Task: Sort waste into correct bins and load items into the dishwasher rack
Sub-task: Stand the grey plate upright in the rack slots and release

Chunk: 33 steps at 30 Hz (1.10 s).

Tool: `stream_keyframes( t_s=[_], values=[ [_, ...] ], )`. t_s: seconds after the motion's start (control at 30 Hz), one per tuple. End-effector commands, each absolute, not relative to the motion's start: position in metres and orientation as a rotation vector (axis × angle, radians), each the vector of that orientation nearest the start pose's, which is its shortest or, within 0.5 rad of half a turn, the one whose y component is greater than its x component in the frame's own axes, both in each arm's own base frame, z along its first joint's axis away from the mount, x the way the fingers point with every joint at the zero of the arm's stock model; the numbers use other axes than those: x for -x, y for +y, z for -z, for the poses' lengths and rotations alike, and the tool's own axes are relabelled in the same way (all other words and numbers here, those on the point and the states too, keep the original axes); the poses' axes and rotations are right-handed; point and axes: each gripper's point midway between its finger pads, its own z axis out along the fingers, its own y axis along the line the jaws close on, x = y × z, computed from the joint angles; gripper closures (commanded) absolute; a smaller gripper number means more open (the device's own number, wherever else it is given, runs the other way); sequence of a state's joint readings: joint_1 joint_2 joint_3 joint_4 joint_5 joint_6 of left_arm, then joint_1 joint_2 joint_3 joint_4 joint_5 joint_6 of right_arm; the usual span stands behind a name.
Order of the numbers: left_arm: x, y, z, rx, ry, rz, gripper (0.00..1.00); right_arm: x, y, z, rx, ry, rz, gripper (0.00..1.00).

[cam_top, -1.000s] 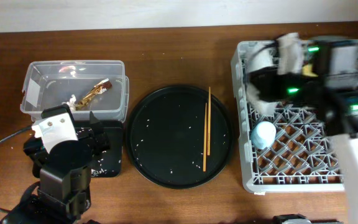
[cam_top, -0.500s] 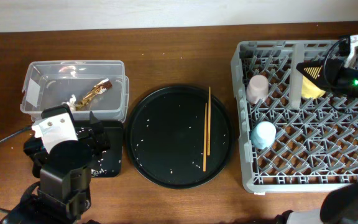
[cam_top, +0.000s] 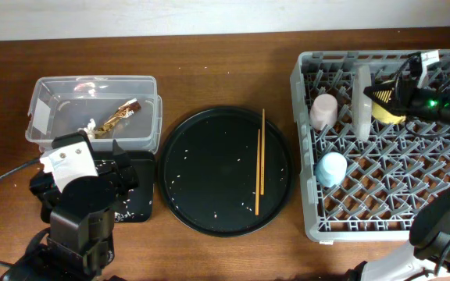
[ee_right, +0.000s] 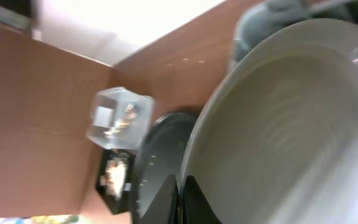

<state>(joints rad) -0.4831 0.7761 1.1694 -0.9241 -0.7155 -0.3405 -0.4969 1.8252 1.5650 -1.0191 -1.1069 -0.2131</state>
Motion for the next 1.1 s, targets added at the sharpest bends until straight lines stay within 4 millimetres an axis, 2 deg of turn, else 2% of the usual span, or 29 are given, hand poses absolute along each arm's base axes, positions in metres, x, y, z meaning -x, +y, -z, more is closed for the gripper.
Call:
stream_keyframes(
  t_s=[0.0, 0.23, 0.67, 0.83, 0.9, 1.07],
  values=[
    [-0.238, 0.006, -0.350, 0.306, 1.929, -0.225, 0.01, -0.411, -0.063, -0.201, -0.130, 2.348, -1.012, 0.96],
    [-0.238, 0.006, -0.350, 0.306, 1.930, -0.226, 0.01, -0.413, -0.077, -0.189, -0.140, 2.402, -0.884, 0.95],
    [-0.238, 0.006, -0.350, 0.306, 1.930, -0.225, 0.01, -0.430, -0.086, -0.197, -0.075, 2.335, -0.806, 0.93],
    [-0.238, 0.006, -0.350, 0.306, 1.930, -0.225, 0.01, -0.431, -0.087, -0.197, -0.071, 2.331, -0.801, 0.72],
    [-0.238, 0.006, -0.350, 0.306, 1.930, -0.225, 0.01, -0.431, -0.087, -0.197, -0.070, 2.330, -0.800, 0.69],
    [-0.238, 0.006, -0.350, 0.306, 1.930, -0.225, 0.01, -0.432, -0.087, -0.198, -0.066, 2.325, -0.796, 0.48]
  ],
)
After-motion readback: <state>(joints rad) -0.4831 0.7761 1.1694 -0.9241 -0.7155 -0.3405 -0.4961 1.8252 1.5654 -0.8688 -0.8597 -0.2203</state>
